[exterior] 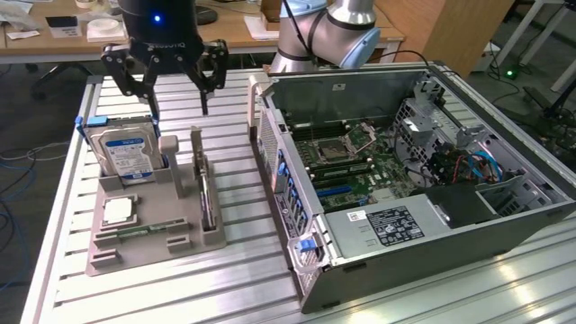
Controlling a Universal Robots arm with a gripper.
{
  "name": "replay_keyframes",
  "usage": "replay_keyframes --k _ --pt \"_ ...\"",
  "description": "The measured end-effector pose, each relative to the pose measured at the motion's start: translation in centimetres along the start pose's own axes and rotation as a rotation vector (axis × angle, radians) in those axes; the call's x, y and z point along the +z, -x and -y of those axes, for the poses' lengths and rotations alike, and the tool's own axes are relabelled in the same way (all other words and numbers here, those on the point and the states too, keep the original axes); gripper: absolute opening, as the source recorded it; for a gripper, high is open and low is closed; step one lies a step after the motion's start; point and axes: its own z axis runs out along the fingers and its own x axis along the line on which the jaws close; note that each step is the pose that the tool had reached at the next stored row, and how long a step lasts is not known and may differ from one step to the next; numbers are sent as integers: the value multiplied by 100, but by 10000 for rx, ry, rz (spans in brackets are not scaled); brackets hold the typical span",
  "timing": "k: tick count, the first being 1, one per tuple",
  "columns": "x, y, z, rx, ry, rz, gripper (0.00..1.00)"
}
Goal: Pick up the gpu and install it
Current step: 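Pick up the gpu and move the gpu toward the slot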
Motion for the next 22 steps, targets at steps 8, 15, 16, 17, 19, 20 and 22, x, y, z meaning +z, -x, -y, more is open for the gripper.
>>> replay_keyframes --k 8,15,16,17,19,20,22 --pt "123 3 117 -5 -10 0 71" --pt "220 2 191 -5 -38 2 71" --pt "229 3 196 -7 -46 1 71" --pt "241 3 201 -7 -49 2 71" --pt "264 3 218 -7 -53 1 71" --pt "271 3 226 -7 -61 1 71" --pt "284 4 240 -8 -86 2 71"
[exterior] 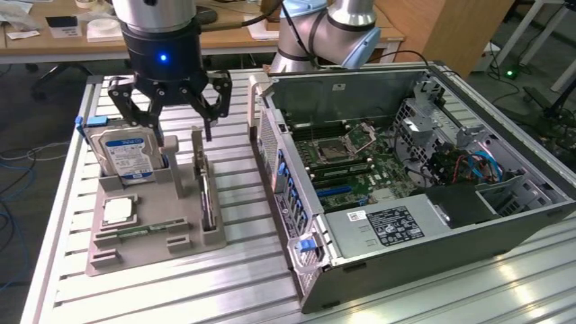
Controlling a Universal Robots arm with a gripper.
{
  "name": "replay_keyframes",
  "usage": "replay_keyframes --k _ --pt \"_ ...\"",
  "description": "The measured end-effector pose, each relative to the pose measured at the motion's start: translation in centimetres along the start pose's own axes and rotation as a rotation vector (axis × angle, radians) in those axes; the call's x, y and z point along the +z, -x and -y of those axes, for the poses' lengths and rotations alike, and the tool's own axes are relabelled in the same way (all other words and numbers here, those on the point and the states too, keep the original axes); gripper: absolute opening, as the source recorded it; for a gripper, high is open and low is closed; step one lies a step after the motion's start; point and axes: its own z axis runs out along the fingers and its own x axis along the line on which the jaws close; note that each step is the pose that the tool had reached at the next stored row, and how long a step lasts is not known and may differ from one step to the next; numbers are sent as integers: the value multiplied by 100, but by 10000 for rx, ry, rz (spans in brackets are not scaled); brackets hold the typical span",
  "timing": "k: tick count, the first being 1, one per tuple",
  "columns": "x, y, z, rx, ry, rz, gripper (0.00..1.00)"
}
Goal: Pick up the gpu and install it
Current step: 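Pick up the gpu and move the gpu toward the slot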
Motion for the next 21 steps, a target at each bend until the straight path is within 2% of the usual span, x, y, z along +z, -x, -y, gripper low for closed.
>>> replay_keyframes --k 9,16,21 --pt "107 0 26 -7 -85 3 71" --pt "236 20 29 -253 -126 -8 71" --pt "327 45 32 -279 -131 -8 71"
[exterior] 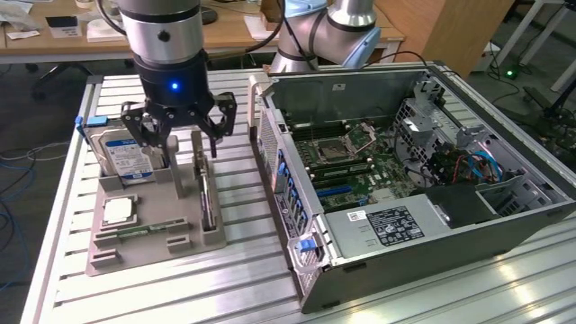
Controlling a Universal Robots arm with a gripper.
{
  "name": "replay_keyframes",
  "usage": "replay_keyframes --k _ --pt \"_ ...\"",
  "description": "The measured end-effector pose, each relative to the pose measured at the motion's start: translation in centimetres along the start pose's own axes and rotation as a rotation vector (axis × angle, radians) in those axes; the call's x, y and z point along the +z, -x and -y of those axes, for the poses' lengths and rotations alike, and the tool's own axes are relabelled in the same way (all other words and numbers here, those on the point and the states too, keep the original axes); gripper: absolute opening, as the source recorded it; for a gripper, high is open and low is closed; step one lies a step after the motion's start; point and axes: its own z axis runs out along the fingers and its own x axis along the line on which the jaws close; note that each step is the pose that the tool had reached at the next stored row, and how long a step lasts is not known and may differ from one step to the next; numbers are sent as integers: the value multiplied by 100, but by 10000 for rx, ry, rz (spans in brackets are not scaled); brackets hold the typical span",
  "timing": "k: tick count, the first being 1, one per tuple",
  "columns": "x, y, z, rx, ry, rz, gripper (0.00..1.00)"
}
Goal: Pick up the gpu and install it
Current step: 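Pick up the gpu and move the gpu toward the slot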
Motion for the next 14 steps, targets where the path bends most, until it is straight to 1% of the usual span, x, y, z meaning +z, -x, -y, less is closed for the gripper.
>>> replay_keyframes --k 10,14 --pt "183 64 4 -102 -39 -3 71" --pt "257 71 4 -171 -42 -4 71"
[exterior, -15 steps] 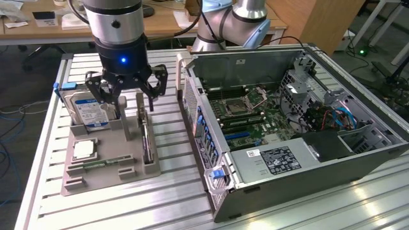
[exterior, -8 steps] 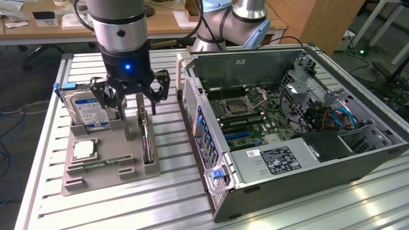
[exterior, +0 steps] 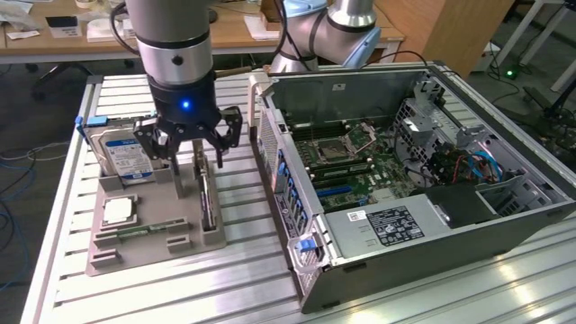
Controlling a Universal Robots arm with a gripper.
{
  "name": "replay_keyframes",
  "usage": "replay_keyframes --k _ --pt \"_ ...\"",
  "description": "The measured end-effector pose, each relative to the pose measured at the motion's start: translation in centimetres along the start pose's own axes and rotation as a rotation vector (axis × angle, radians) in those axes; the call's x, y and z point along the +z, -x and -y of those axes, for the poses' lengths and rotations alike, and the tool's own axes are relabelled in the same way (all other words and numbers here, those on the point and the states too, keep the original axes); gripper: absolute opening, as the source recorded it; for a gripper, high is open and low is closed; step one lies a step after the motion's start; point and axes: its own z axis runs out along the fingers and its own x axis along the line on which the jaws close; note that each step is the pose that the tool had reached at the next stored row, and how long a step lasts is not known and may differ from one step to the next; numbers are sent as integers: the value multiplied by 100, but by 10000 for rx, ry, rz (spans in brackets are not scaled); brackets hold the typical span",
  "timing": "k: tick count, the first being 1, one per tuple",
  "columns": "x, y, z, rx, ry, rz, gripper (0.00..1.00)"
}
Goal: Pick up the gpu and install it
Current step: 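Pick up the gpu and move the gpu toward the slot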
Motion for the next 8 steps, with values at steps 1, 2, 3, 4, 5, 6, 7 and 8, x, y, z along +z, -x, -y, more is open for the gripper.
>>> replay_keyframes --k 1,2,3,4,5,6,7,8 --pt "18 1 1 -2 1 1 71" --pt "37 0 1 -3 1 1 71" --pt "54 0 2 -3 0 0 71" --pt "72 -1 2 -2 0 0 71" --pt "90 -1 2 4 0 1 71" --pt "108 -1 3 28 -1 1 71" --pt "127 -1 3 61 -1 2 71" --pt "145 -1 3 108 -2 3 71"
